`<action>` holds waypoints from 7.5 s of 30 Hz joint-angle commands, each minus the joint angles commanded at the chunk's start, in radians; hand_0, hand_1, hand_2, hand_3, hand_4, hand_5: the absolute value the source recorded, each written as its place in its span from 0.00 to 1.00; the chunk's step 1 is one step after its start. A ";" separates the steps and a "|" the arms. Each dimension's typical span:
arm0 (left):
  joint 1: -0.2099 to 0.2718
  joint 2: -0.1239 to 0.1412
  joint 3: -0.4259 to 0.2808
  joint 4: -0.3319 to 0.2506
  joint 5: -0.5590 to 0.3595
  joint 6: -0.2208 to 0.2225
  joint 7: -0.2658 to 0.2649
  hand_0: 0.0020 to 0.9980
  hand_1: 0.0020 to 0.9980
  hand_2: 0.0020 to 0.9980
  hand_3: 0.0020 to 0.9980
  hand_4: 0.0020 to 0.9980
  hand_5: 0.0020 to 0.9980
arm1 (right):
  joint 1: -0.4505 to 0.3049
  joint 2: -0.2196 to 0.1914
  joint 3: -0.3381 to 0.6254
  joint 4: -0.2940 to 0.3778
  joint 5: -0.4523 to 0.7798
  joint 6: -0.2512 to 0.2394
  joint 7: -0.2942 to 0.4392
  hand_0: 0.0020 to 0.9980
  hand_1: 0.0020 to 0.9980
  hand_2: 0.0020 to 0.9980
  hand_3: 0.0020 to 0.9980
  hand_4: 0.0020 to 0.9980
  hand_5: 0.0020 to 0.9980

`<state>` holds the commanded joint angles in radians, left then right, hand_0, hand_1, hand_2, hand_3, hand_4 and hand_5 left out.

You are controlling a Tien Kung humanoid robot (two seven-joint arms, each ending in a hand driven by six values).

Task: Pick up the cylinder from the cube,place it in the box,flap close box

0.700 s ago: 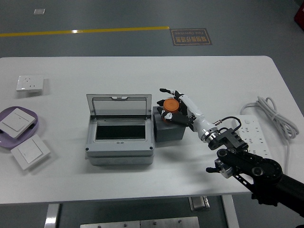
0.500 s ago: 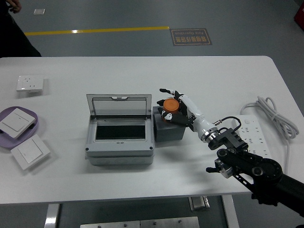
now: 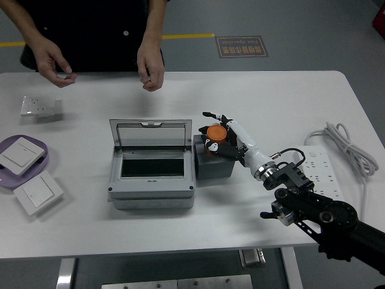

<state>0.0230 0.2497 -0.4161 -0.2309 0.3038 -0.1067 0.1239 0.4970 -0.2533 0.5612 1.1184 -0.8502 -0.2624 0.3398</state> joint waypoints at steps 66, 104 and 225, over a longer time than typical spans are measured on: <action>-0.002 0.005 0.025 0.004 -0.033 0.014 -0.022 0.69 0.69 0.69 0.72 0.71 0.22 | 0.197 0.058 -0.079 0.406 -0.750 0.257 -0.543 0.06 0.15 0.21 0.16 0.00 0.00; -0.008 0.004 0.018 0.003 -0.021 0.014 -0.022 0.69 0.69 0.68 0.72 0.71 0.22 | 0.208 0.054 -0.111 0.343 -0.978 0.175 -0.580 0.29 0.49 0.56 0.59 0.36 0.00; 0.021 -0.006 -0.025 0.000 0.000 0.018 -0.024 0.68 0.69 0.67 0.70 0.68 0.20 | -0.071 -0.183 0.341 0.487 -0.613 0.048 -0.434 0.74 0.70 0.71 0.71 0.96 1.00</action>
<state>0.0443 0.2436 -0.4408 -0.2311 0.3037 -0.0891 0.1003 0.4264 -0.4360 0.9017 1.6058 -1.4630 -0.2145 -0.0946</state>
